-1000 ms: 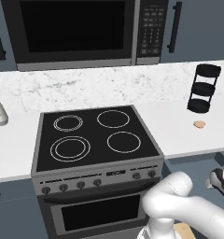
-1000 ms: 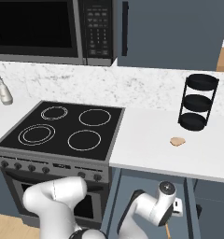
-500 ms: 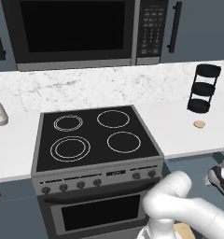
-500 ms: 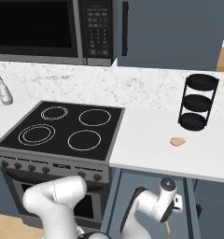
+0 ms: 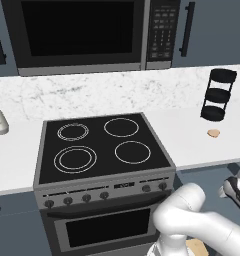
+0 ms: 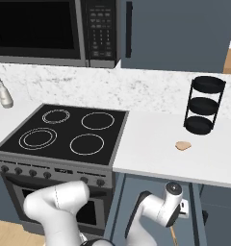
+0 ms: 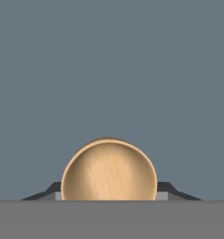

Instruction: Pick the wooden spoon from the drawer and place it on the counter.

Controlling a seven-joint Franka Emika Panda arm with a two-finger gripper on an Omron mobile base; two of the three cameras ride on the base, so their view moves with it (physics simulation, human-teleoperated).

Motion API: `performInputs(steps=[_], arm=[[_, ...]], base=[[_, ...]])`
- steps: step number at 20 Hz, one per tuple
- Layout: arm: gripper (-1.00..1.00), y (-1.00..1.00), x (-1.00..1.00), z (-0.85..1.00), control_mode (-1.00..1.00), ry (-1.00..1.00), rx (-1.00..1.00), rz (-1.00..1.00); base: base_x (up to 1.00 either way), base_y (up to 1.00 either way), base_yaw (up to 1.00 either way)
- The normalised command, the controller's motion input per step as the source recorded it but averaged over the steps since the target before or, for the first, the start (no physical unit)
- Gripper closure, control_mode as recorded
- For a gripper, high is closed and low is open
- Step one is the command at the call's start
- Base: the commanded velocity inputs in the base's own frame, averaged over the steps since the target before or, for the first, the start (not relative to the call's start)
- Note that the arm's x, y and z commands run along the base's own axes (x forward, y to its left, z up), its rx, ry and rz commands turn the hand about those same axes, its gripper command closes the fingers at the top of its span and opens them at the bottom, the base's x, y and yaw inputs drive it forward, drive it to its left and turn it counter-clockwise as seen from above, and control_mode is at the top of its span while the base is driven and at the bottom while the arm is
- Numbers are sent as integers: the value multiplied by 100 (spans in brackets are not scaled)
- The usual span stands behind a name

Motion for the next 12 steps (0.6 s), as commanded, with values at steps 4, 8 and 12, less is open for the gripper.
performInputs(steps=[4,8,12], arm=[[100,0,-42,41,-100,-4,0,0],[100,5,-36,77,-100,0,-2,0],[100,24,-28,85,-100,0,-3,-1]], base=[[0,0,0],[0,0,0],[0,0,0]])
